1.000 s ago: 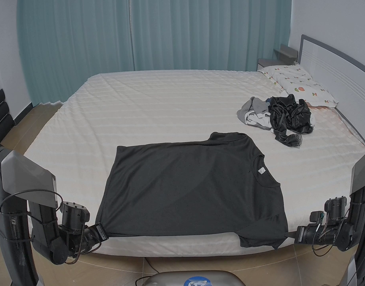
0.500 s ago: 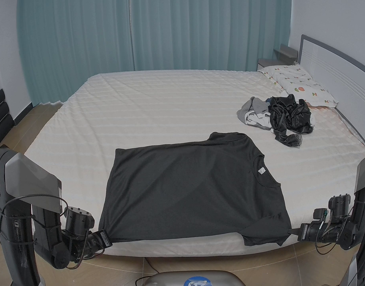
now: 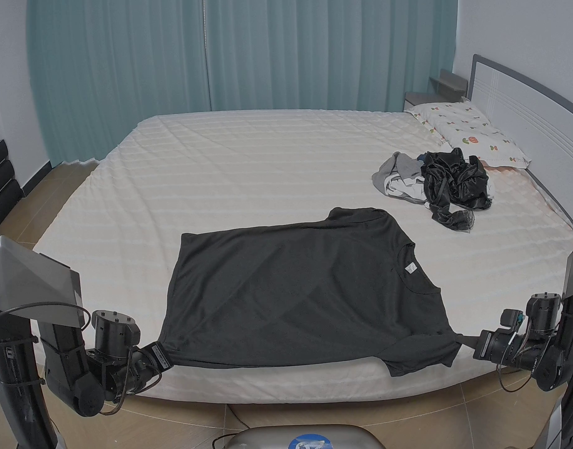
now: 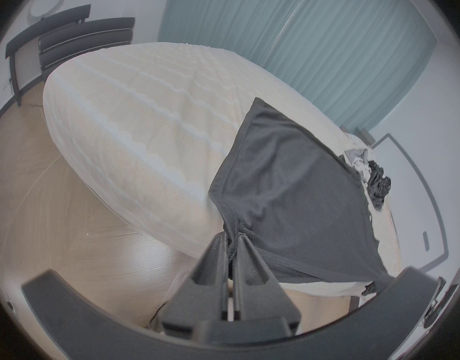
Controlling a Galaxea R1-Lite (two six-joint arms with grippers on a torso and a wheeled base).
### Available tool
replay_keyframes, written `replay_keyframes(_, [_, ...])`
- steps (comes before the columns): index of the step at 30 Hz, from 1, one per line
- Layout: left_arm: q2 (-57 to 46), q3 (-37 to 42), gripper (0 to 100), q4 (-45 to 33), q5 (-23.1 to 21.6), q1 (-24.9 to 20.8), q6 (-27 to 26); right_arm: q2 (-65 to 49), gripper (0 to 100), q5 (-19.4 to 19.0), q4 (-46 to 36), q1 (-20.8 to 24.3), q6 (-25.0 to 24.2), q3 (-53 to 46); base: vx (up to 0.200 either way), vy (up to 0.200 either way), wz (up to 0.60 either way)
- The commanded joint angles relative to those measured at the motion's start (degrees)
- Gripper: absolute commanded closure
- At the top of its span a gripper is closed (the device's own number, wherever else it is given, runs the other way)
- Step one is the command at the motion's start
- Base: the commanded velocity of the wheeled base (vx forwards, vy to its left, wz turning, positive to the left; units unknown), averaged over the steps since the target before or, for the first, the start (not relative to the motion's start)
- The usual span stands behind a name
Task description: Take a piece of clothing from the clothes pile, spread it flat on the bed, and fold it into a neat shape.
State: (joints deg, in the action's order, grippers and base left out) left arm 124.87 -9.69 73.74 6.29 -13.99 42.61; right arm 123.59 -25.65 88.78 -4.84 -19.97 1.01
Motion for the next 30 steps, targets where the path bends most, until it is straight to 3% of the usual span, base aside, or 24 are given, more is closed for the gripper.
replay_keyframes(1, [-2.79, -1.38, 100, 0.09, -0.05, 0.46, 1.16, -1.95, 100, -0.45, 0.86, 0.18, -1.92, 0.57, 0.200, 0.000, 0.00])
replay_keyframes(7, [-3.05, -2.17, 100, 0.00, -0.67, 0.64, 2.13, -2.65, 100, -2.30, 0.86, 1.76, -8.60, 4.44, 0.200, 0.000, 0.00])
replay_keyframes(30, [-8.41, 1.25, 100, 0.00, -0.58, 1.51, 3.27, -7.31, 100, -2.74, 0.86, 0.71, -9.30, 5.40, 0.009, 0.000, 0.00])
